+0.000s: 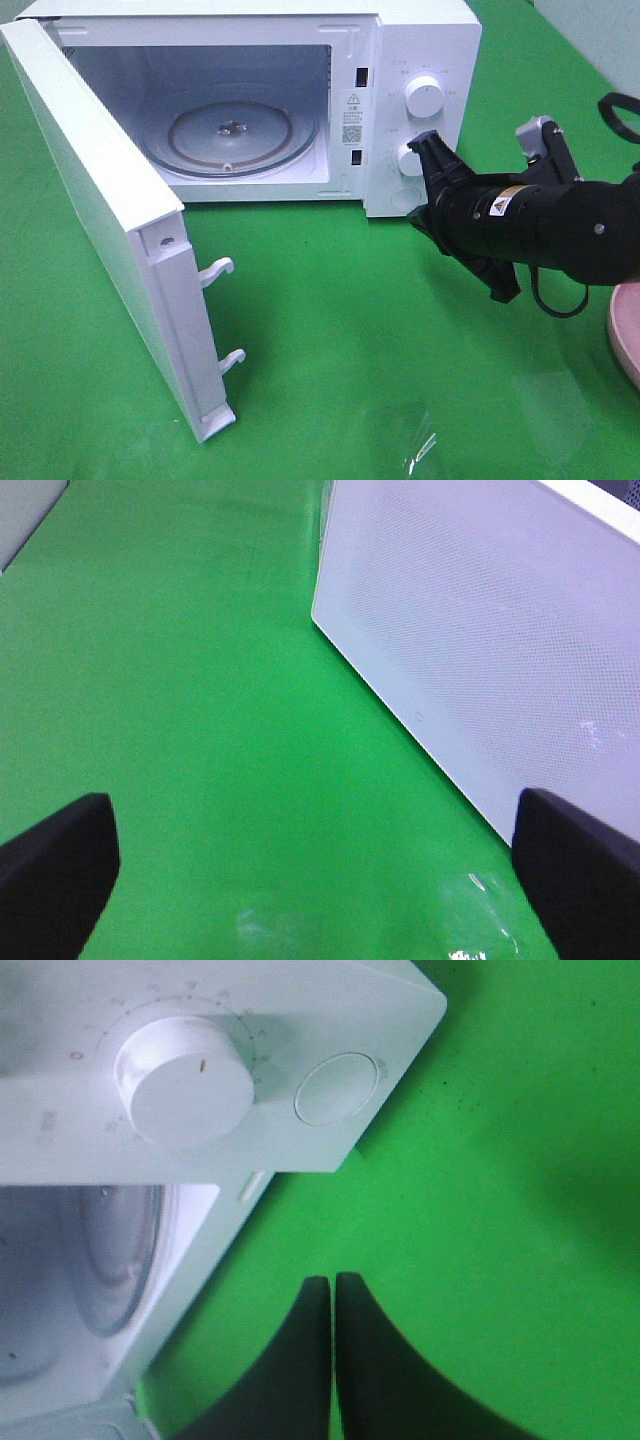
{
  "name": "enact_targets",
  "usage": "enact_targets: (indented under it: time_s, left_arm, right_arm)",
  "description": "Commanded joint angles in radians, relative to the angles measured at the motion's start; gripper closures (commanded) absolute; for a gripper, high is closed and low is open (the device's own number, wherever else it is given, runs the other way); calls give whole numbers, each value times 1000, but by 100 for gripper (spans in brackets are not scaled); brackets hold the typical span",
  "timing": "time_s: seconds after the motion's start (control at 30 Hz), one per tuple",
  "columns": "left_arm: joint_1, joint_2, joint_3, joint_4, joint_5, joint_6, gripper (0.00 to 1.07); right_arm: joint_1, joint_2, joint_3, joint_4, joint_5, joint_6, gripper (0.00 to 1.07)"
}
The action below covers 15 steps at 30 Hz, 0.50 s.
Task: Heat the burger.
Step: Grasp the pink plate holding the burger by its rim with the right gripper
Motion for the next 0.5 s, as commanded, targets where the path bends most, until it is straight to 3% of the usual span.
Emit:
enact_targets:
  time_s: [0.03, 0.23, 0.5]
  left_arm:
    - [3, -1, 1, 4, -15, 3, 6]
    - [3, -1, 1, 4, -15, 3, 6]
    - [3, -1, 1, 4, -15, 3, 6]
  right_arm:
    - [-4, -41, 0, -16, 90, -121, 106]
    - [-10, -66, 0, -16, 218, -334, 104]
    - [-105, -150, 0, -76, 502, -610, 104]
